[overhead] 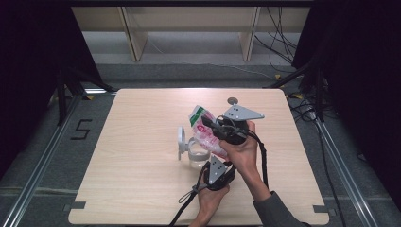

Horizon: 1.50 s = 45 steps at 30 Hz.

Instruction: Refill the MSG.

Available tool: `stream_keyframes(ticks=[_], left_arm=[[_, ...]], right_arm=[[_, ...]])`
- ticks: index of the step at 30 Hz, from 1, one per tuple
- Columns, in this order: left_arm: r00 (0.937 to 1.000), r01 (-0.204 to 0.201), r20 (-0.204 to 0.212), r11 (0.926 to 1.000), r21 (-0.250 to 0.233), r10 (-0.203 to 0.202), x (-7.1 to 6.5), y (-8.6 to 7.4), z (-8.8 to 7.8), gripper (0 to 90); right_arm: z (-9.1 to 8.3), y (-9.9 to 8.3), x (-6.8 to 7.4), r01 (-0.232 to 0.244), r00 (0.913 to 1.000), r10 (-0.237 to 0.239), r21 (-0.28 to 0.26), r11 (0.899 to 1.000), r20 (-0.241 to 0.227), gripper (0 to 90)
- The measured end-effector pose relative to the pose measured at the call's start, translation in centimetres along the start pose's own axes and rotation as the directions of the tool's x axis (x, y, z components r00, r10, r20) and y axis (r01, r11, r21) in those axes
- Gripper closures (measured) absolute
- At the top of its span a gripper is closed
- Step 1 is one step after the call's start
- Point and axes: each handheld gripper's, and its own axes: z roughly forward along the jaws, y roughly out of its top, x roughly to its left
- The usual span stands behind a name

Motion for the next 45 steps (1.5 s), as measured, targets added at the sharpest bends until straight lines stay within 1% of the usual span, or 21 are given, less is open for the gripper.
stream_keyframes(ticks=[3, 4, 5, 6, 7, 10, 11, 17, 18, 20, 26, 27, 29, 30, 31, 34, 35, 39, 40, 44, 45], left_arm=[[1.0000, 0.009, -0.002, 1.0000, -0.001, -0.009, 0.0, 0.0, 0.0, 78.7], [0.9999, 0.011, -0.003, 0.9999, -0.002, -0.011, 0.0, 0.0, 0.0, 78.7], [0.9999, 0.008, -0.010, 0.9999, 0.006, -0.008, 0.0, 0.0, 0.0, 78.7], [0.9999, 0.009, -0.006, 1.0000, -0.004, -0.009, 0.1, -0.1, 0.1, 78.7], [1.0000, 0.007, 0.001, 1.0000, 0.005, -0.007, 0.1, -0.1, 0.1, 78.7], [0.9999, 0.010, 0.002, 0.9999, 0.001, -0.010, 0.1, -0.1, 0.1, 78.7], [1.0000, 0.010, 0.002, 1.0000, -0.001, -0.010, 0.1, -0.1, 0.1, 78.7], [0.9998, 0.017, 0.005, 0.9998, -0.005, -0.017, 0.1, -0.1, 0.3, 78.7], [0.9998, 0.021, 0.006, 0.9997, -0.009, -0.021, 0.1, -0.1, 0.3, 78.8], [0.9998, 0.020, 0.007, 0.9997, -0.011, -0.020, 0.1, -0.1, 0.3, 78.8], [0.9997, 0.021, 0.010, 0.9997, -0.011, -0.021, 0.0, -0.1, 0.4, 78.7], [0.9997, 0.019, 0.012, 0.9998, -0.009, -0.019, 0.0, -0.1, 0.4, 78.8], [0.9996, 0.026, 0.014, 0.9996, -0.013, -0.026, 0.0, -0.1, 0.5, 78.8], [0.9996, 0.027, 0.013, 0.9995, -0.015, -0.027, 0.0, -0.1, 0.5, 78.8], [0.9995, 0.027, 0.015, 0.9995, -0.016, -0.027, 0.0, -0.1, 0.5, 78.8], [0.9994, 0.030, 0.018, 0.9994, -0.016, -0.029, -0.1, 0.0, 0.5, 78.8], [0.9994, 0.030, 0.018, 0.9994, -0.016, -0.029, -0.1, 0.0, 0.5, 78.8], [0.9994, 0.028, 0.022, 0.9995, -0.016, -0.028, -0.2, 0.0, 0.5, 78.8], [0.9993, 0.030, 0.024, 0.9994, -0.019, -0.029, -0.2, 0.1, 0.5, 78.8], [0.9992, 0.032, 0.025, 0.9993, -0.019, -0.032, -0.2, 0.1, 0.6, 78.9], [0.9991, 0.033, 0.027, 0.9993, -0.019, -0.033, -0.3, 0.1, 0.6, 78.8]], right_arm=[[0.1, -0.1, 0.1, -0.016, 0.9998, 0.016, 0.011, 1.000, 0.011, 90.0], [0.2, -0.1, 0.1, -0.018, 0.9998, 0.018, 0.003, 1.000, 0.000, 90.0], [0.2, -0.1, 0.0, -0.005, 1.0000, 0.005, 0.007, 1.000, 0.006, 90.0], [0.3, -0.1, 0.1, -0.019, 0.9998, 0.019, 0.010, 1.000, 0.005, 90.0], [0.4, -0.1, -0.1, -0.007, 1.0000, 0.007, 0.008, 1.000, -0.005, 90.0], [0.6, -0.1, 0.0, 0.001, 1.0000, -0.001, 0.010, 1.000, 0.003, 90.0], [0.6, -0.1, -0.1, 0.016, 0.9999, -0.016, 0.015, 1.000, 0.000, 90.0], [1.0, 0.0, 0.1, 0.018, 0.9998, -0.018, 0.038, 0.999, 0.005, 90.0], [0.9, 0.0, 0.2, 0.013, 0.9997, -0.014, 0.041, 0.999, 0.019, 90.0], [1.1, 0.0, 0.2, 0.037, 0.9992, -0.037, 0.034, 0.999, 0.012, 90.0], [1.2, -0.1, 0.3, 0.023, 0.9994, -0.024, 0.048, 0.999, 0.026, 90.0], [1.3, -0.1, 0.3, 0.023, 0.9996, -0.024, 0.051, 0.998, 0.015, 90.0], [1.3, -0.1, 0.3, 0.027, 0.9993, -0.028, 0.053, 0.998, 0.025, 90.0], [1.4, 0.0, 0.2, 0.052, 0.9984, -0.053, 0.054, 0.997, 0.017, 90.0], [1.4, 0.0, 0.2, 0.052, 0.9984, -0.053, 0.054, 0.997, 0.017, 90.0], [1.5, 0.0, 0.5, 0.047, 0.9986, -0.049, 0.060, 0.997, 0.019, 90.0], [1.5, 0.0, 0.6, 0.038, 0.9987, -0.040, 0.061, 0.997, 0.032, 90.0], [1.5, 0.0, 0.8, 0.028, 0.9993, -0.030, 0.075, 0.997, 0.021, 90.0], [1.6, 0.0, 0.6, 0.066, 0.9975, -0.068, 0.072, 0.995, 0.018, 90.0], [1.5, 0.0, 0.8, 0.042, 0.9986, -0.045, 0.082, 0.996, 0.029, 90.0], [1.7, 0.0, 0.7, 0.054, 0.9982, -0.056, 0.063, 0.997, 0.023, 90.0]])
